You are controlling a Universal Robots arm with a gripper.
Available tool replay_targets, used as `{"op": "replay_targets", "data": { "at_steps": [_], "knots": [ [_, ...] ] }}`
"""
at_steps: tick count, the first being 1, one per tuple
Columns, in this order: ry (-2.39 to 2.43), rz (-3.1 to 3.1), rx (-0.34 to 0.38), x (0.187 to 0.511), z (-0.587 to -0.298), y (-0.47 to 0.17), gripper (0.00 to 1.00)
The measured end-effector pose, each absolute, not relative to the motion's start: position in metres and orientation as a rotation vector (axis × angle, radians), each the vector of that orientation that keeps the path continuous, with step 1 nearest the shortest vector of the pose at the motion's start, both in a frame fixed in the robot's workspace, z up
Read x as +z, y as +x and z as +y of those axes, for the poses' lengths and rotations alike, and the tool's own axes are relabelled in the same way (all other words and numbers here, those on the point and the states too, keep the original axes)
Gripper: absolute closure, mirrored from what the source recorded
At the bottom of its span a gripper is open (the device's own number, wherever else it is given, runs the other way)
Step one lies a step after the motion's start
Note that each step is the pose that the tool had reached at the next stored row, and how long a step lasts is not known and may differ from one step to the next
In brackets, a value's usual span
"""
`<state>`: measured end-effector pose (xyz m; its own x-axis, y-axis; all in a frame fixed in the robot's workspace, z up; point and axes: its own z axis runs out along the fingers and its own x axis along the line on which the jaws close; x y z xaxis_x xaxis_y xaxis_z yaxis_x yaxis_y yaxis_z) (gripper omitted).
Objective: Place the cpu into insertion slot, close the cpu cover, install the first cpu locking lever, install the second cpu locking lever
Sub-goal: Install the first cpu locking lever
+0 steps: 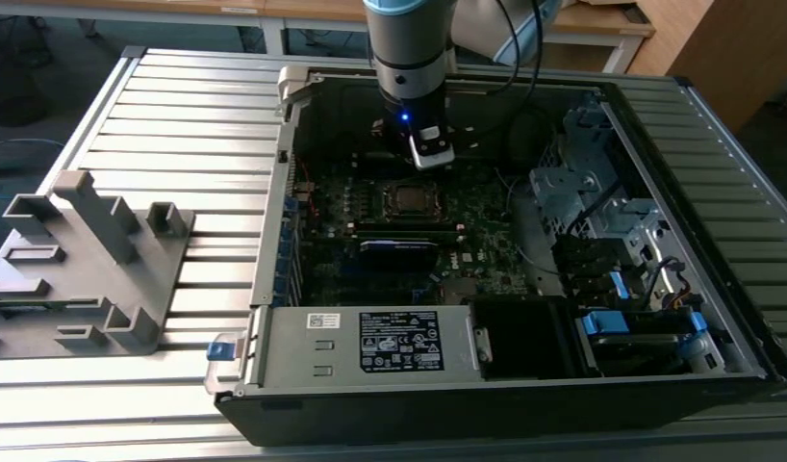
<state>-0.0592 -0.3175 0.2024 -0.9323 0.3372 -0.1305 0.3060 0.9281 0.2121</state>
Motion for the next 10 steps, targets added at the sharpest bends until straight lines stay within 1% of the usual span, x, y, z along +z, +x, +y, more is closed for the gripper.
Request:
{"op": "replay_targets", "data": {
  "at_steps": [10],
  "knots": [
    [0.450,2.929,0.294,0.2024,-0.3182,-0.0593,0.89]
  ]
}}
